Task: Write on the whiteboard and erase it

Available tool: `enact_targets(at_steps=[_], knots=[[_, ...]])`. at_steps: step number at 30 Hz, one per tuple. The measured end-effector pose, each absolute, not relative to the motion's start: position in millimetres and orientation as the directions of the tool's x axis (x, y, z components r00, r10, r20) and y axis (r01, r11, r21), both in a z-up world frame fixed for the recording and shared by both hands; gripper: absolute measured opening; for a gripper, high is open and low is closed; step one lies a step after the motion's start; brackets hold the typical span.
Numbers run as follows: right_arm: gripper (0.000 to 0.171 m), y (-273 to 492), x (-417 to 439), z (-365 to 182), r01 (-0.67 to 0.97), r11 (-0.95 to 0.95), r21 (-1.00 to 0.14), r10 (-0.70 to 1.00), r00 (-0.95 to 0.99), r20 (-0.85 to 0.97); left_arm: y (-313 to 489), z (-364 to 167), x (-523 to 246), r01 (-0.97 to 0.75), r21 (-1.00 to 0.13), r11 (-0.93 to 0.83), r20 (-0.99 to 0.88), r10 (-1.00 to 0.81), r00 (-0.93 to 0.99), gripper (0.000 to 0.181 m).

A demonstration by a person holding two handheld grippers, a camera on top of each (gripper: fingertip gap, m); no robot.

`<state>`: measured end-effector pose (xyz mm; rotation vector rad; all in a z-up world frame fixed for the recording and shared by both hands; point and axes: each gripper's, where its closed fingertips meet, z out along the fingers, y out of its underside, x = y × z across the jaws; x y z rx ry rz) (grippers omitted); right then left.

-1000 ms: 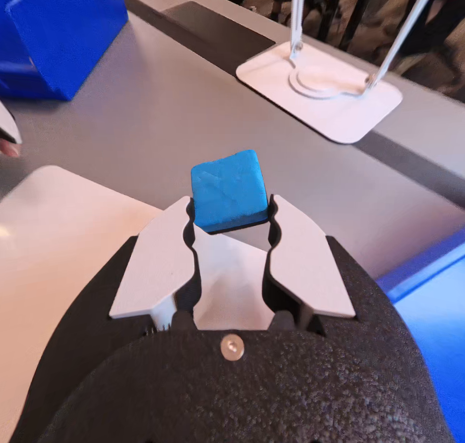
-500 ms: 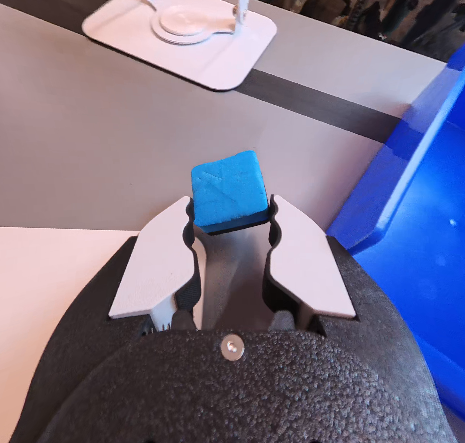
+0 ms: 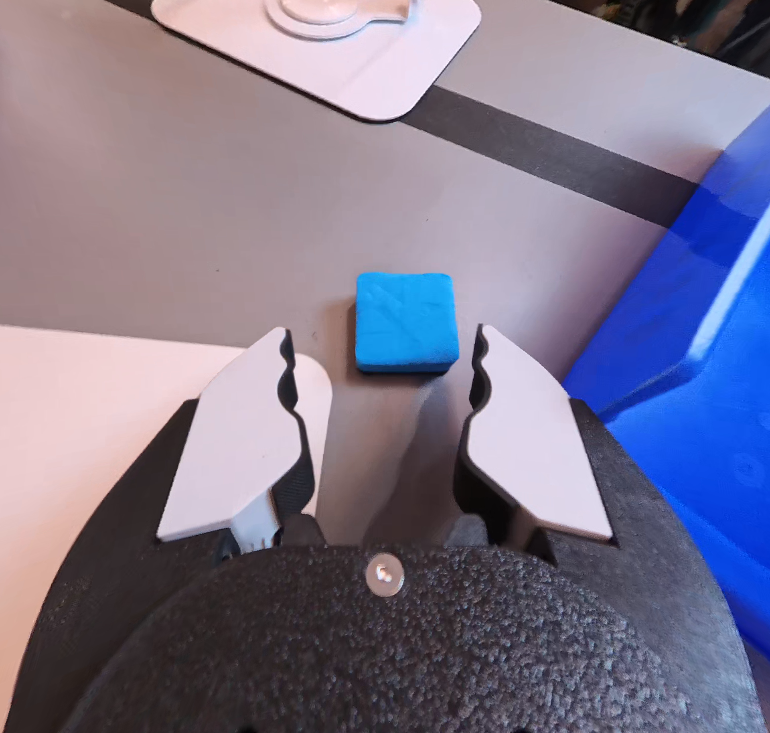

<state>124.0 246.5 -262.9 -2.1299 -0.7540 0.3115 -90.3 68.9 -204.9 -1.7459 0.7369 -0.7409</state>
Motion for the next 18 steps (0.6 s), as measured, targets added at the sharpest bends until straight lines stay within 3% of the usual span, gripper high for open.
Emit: enact_targets(at_steps=[8, 18], knots=[[0.070, 217.5, 133.1, -237.1, 0.410, -0.392, -0.823, 0.734, 0.679, -0.011, 74.4, -200.5, -103.5, -0.080, -0.961, -0.264, 0.155, -0.758, 0.633, 0.023], [0.049, 217.2, 130.9, -271.9, 0.496, -0.428, -0.756, 0.752, 0.659, 0.006, 75.4, -212.8, -102.9, -0.135, -0.952, -0.274, 0.133, -0.771, 0.623, 0.021]])
